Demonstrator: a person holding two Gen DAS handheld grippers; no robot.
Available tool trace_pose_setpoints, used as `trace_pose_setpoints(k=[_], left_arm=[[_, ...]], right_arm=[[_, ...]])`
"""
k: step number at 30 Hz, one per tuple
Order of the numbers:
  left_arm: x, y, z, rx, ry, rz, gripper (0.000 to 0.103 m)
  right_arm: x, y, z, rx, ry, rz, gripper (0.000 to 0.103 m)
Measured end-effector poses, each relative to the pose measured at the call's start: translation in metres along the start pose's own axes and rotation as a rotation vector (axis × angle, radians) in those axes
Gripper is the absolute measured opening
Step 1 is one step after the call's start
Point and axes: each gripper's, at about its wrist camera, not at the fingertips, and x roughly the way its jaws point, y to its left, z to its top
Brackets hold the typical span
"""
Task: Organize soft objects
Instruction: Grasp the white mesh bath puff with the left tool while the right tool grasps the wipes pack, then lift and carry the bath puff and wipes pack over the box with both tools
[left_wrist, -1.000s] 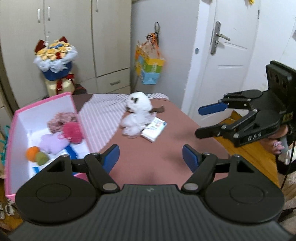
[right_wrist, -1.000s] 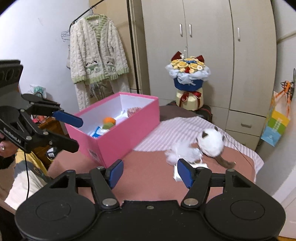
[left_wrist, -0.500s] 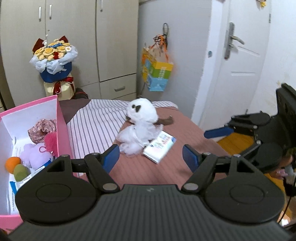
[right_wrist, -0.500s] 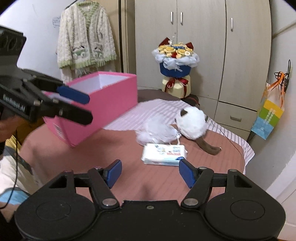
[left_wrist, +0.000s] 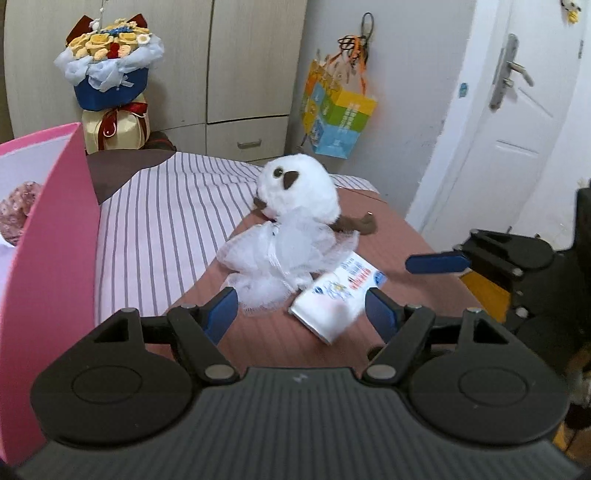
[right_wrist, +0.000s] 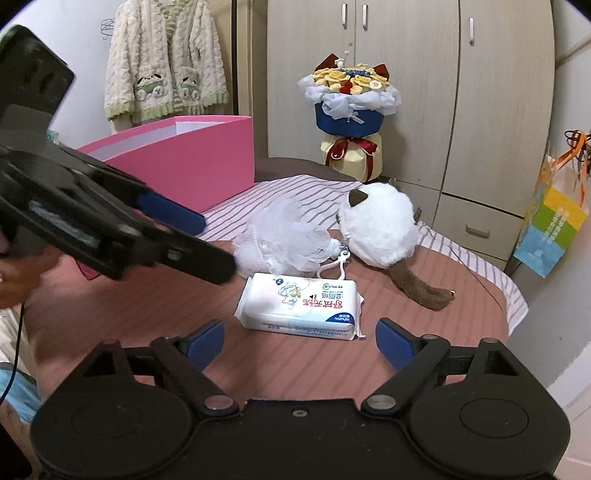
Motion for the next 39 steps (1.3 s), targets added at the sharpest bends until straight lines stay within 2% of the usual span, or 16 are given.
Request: trace_pose_setpoints(k=[5,9,17,20,22,24,25,27,31,35,39], left_arm=[[0.022,0.002,0.006,-0.044,-0.013,0.012,0.076],[0.037,0.002,0.010,-0.043,-0.046,0.100,0.076],[0.055,0.005,0.012,-0.089,-0.023,0.115,0.075],[0.058,0.007,0.011,-0.105,-0.025,0.134,0.067],[0.062,0.010,0.011,-0.125,-0.006,0.135,0.054],[0.065,0.014,0.011,-0.152,0.013,0.123,0.047],[0.064,0.015,0.010,-0.156,0.006,0.129,0.042],[0.061,0.016,0.009,-0.155,-0.005,0.145,0.037],[0.051,0.021,0.002,-0.199,-0.040,0.122,0.034],[0.031,0.022,-0.006,-0.214,-0.100,0.159,0.034],[0.016,0.028,-0.014,-0.261,-0.111,0.149,0.034]], right_arm=[[0.015,-0.001,0.002,-0.016,0.009,0.014,0.095],[0.026,0.000,0.006,-0.025,0.010,0.009,0.096],[0.047,0.001,0.010,-0.036,0.037,0.018,0.098],[0.049,0.002,0.011,-0.040,0.043,0.009,0.099],[0.050,0.001,0.011,-0.027,0.044,0.013,0.100],[0.052,0.000,0.011,-0.007,0.050,0.017,0.100],[0.053,0.000,0.011,0.001,0.054,0.017,0.101],[0.054,0.000,0.011,0.012,0.056,0.014,0.101],[0.054,0.001,0.009,0.028,0.056,0.011,0.102],[0.054,0.002,0.009,0.027,0.058,0.004,0.102],[0.054,0.003,0.008,0.034,0.059,-0.004,0.103]])
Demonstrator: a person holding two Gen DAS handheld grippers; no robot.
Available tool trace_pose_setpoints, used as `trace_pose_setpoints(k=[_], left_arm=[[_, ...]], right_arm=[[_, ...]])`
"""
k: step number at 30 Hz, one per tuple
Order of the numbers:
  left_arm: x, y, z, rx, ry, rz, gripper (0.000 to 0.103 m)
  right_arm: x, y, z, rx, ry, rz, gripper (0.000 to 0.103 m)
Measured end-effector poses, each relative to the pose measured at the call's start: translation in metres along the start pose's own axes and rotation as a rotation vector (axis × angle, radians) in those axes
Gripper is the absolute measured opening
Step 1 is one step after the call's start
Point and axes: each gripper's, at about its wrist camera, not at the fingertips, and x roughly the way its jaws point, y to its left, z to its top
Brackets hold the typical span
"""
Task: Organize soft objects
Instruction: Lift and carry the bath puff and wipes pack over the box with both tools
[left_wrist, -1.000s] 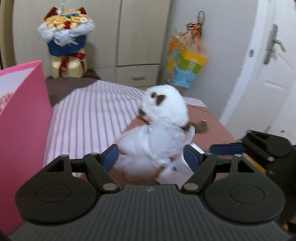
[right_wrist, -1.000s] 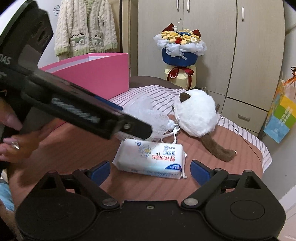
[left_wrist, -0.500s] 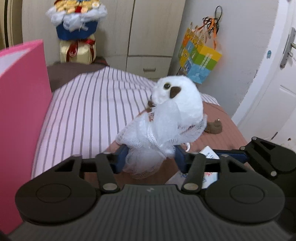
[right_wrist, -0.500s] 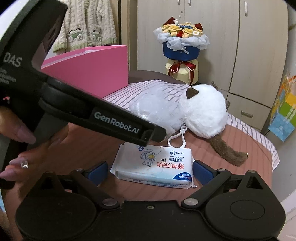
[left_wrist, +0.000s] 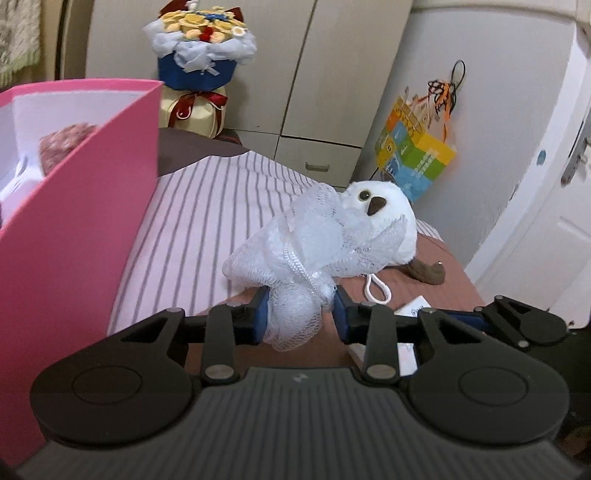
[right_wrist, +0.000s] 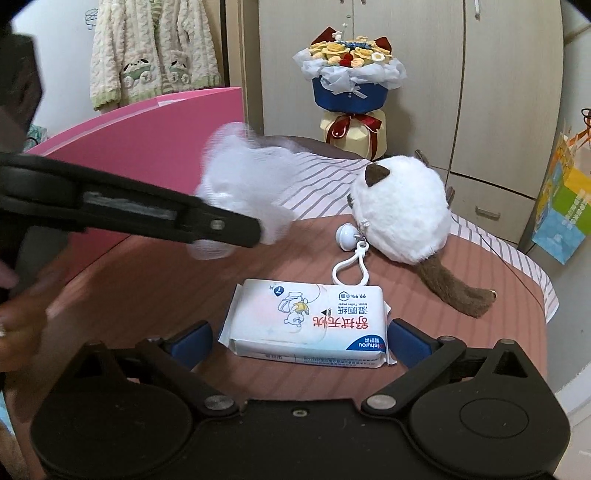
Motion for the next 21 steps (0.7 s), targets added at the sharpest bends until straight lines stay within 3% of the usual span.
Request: trace_pose_setpoints(k=[17,21], left_arm=[[-0.035,-0.004,-0.012,-0.009,-0.039,-0.020,0.034],[-0.045,0.000,-0.016,-0.019,-0.043,-0.011,0.034]], right_arm=[[0.003,0.002,0.004,0.001,-0.006,-0.047,0.102],[-0.003,0.004,0.003,-0.001,-0.022,-0.036,0.085]])
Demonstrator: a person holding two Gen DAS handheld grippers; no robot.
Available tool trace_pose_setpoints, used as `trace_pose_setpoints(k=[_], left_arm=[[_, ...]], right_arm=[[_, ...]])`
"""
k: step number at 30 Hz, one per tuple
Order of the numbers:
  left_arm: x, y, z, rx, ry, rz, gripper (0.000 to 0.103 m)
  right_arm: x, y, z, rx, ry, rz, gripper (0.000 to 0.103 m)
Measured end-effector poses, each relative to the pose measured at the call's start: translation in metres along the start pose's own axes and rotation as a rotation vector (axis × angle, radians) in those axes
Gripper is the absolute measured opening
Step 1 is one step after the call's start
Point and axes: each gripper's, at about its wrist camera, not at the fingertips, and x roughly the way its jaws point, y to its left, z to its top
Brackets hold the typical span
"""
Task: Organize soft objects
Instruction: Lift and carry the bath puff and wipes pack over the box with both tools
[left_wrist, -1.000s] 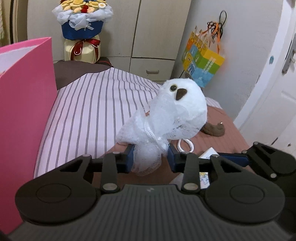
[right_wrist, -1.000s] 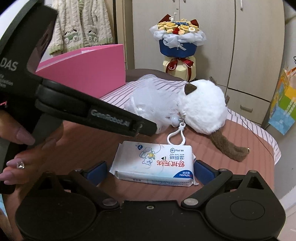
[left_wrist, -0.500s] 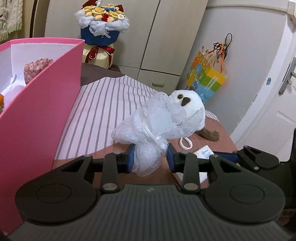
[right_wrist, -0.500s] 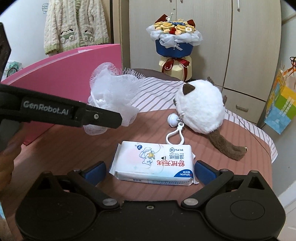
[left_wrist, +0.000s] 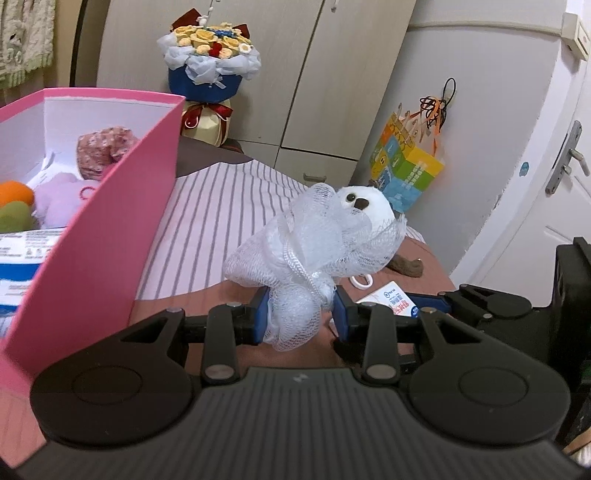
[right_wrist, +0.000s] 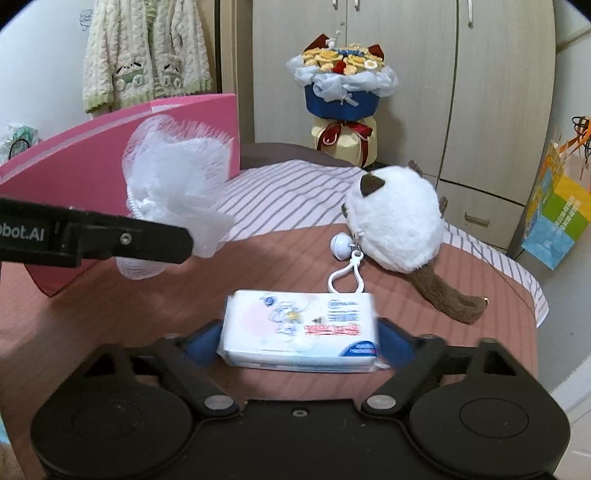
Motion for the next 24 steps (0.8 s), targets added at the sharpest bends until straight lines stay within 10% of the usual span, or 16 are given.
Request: trace_pose_setpoints(k=[24], left_arm=[[-0.063,0.017,-0.033,0.076,0.006,-0.064,0.034]], right_arm=[[-0.056,0.046,-0.027,0.067,-0.003,-0.075,0.083]])
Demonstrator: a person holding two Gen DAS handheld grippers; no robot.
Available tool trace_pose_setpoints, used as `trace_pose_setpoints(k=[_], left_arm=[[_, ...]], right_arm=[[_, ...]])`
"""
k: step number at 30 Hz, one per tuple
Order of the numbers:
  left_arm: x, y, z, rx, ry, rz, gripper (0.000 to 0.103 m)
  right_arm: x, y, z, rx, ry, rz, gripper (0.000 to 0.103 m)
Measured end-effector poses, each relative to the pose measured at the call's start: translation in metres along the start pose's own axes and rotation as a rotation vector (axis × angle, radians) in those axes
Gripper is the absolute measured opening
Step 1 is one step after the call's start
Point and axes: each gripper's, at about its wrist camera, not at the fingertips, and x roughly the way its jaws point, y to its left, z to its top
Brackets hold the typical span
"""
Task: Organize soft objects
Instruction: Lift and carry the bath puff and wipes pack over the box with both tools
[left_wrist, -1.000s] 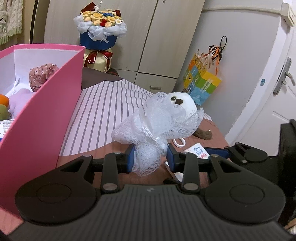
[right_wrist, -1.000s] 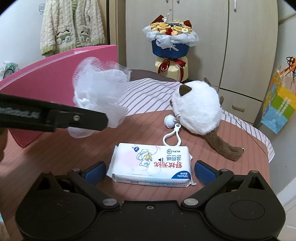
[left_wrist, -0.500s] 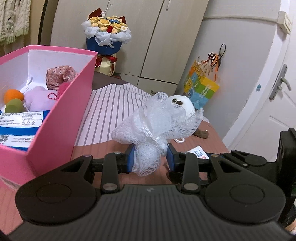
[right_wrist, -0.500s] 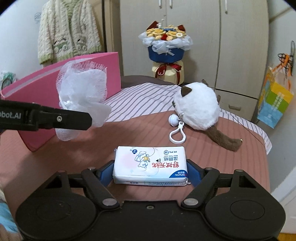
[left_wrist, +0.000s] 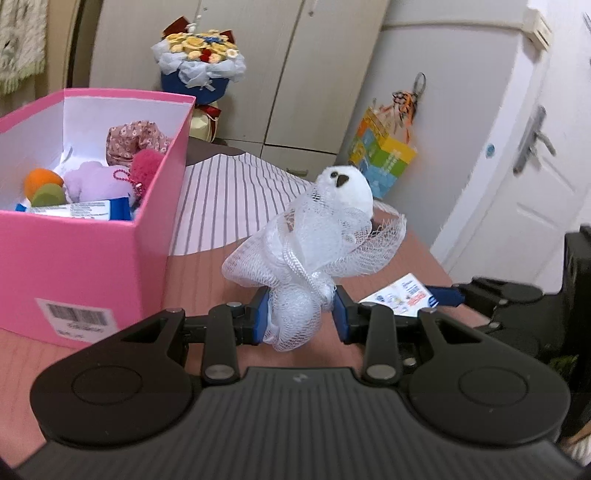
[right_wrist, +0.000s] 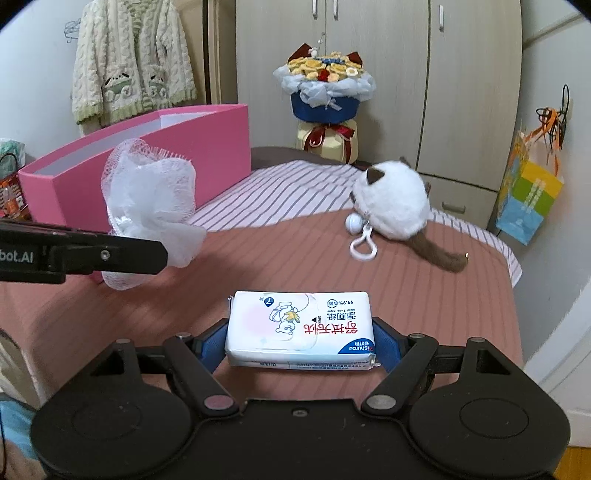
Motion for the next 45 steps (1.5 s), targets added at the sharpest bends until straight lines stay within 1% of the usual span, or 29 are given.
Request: trace_pose_setpoints(k=[3,7,10,13,16,18,21,25,28,30,34,39,42,45], left_arm=[[-0.008,0.004,-0.004,0.031,0.027,-0.015,0.034],[-0.022,0.012,-0.010,0.039,0.078,-0.026,0.034],[-0.032,0.019,-0.014,0.038,0.123,-0.034,0.034],[-0.042,0.027,-0.017,0.029,0.168,-0.048,0.034],[-0.051,0.036,-0.020,0.025,0.197,-0.039,0.034],[-0.056,0.043,-0.021,0.010,0.217,-0.047,0.034],[-0.067,0.053,-0.022,-0.014,0.245,-0.064,0.034],[-0.085,0.060,-0.022,-0.006,0.279,-0.067,0.034],[-0.099,0.067,-0.020,-0.016,0.300,-0.093,0.034],[-0.108,0.073,-0.017,-0.028,0.306,-0.108,0.034],[-0.127,0.083,-0.011,-0.018,0.312,-0.097,0.034],[-0.147,0.092,-0.002,-0.008,0.321,-0.089,0.034],[-0.159,0.094,0.007,0.013,0.293,-0.086,0.034],[-0.166,0.098,0.019,0.029,0.253,-0.079,0.034]], right_arm=[[-0.008,0.005,-0.005,0.006,0.012,-0.003,0.083],[-0.020,0.009,-0.009,0.043,0.034,0.009,0.083],[-0.033,0.015,-0.011,0.090,0.050,0.053,0.083],[-0.045,0.027,-0.013,0.090,0.060,0.081,0.083],[-0.051,0.037,-0.015,0.100,0.088,0.114,0.083],[-0.053,0.043,-0.016,0.107,0.107,0.138,0.083],[-0.057,0.051,-0.015,0.105,0.126,0.167,0.083],[-0.060,0.066,-0.008,0.087,0.166,0.231,0.083],[-0.062,0.079,-0.001,0.069,0.178,0.267,0.083],[-0.063,0.087,0.003,0.058,0.182,0.274,0.083],[-0.061,0.100,0.011,0.044,0.200,0.307,0.083],[-0.063,0.116,0.022,0.052,0.228,0.384,0.083],[-0.067,0.128,0.031,0.033,0.223,0.412,0.083],[-0.071,0.137,0.044,0.006,0.201,0.421,0.083]])
